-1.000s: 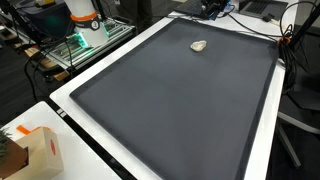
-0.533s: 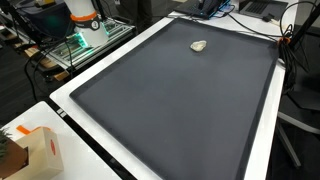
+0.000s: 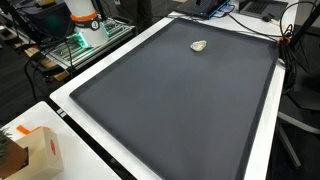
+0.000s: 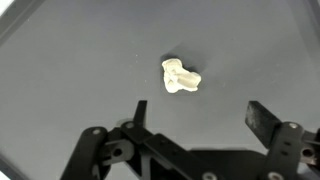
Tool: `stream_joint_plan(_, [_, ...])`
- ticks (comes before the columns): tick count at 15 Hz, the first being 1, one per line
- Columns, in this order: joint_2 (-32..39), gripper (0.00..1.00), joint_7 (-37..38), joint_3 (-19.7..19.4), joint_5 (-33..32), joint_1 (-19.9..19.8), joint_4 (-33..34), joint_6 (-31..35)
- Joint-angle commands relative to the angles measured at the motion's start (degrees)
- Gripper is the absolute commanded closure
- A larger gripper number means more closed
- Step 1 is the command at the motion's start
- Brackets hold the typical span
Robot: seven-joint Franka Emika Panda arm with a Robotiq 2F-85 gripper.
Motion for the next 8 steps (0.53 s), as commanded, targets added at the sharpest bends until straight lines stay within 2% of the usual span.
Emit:
stream_joint_plan(1, [-0.4, 0.00, 0.4, 1.4, -0.2, -1.3, -0.3, 0.2])
stream_joint_plan(8, [-0.4, 0.00, 0.4, 1.6, -0.3, -1.5, -0.1, 0.2])
